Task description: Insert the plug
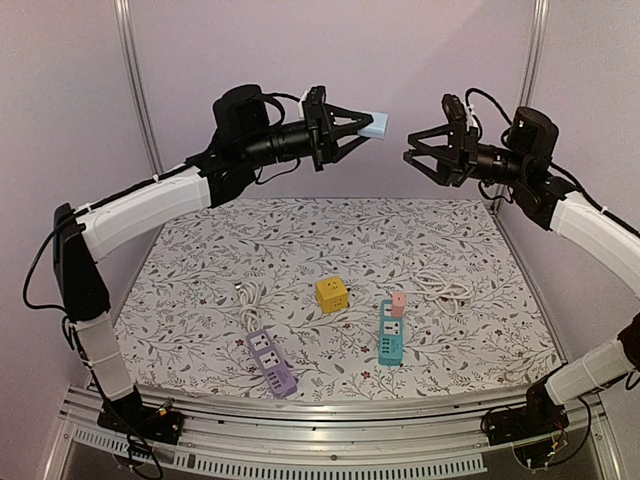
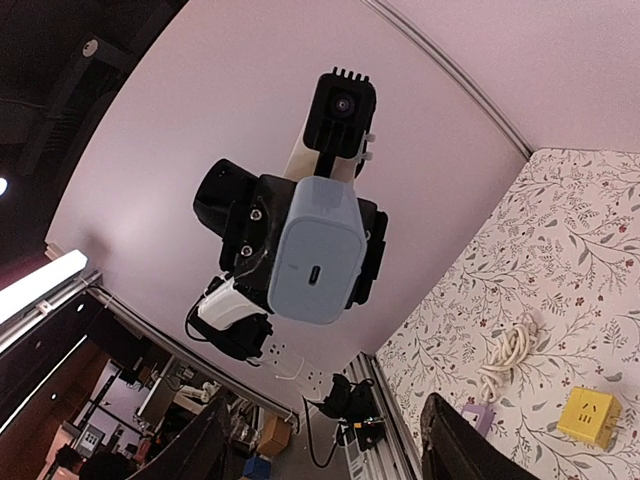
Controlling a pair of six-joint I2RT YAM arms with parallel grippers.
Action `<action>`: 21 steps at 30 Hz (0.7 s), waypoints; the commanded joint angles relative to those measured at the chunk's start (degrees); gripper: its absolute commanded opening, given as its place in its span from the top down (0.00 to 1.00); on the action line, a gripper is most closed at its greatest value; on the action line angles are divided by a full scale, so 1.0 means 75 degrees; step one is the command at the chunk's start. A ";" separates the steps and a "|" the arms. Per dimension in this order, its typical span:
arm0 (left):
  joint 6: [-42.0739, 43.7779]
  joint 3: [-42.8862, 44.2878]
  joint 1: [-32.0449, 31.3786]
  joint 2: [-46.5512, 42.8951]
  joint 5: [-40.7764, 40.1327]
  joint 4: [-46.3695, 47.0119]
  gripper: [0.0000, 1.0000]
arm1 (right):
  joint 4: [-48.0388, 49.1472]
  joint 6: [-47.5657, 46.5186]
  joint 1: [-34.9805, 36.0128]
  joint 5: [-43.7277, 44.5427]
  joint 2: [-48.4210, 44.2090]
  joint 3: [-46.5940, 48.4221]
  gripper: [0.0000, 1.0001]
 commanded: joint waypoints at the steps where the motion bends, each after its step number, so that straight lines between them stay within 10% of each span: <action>1: -0.1140 -0.0034 0.0120 0.0040 0.0516 0.1481 1.00 | 0.0490 0.0376 0.0155 -0.0263 0.0387 0.0534 0.39; 21: -0.0247 0.0079 0.0092 -0.0110 0.0523 0.0274 1.00 | 0.0207 0.0786 0.0516 0.0212 0.1168 0.1513 0.48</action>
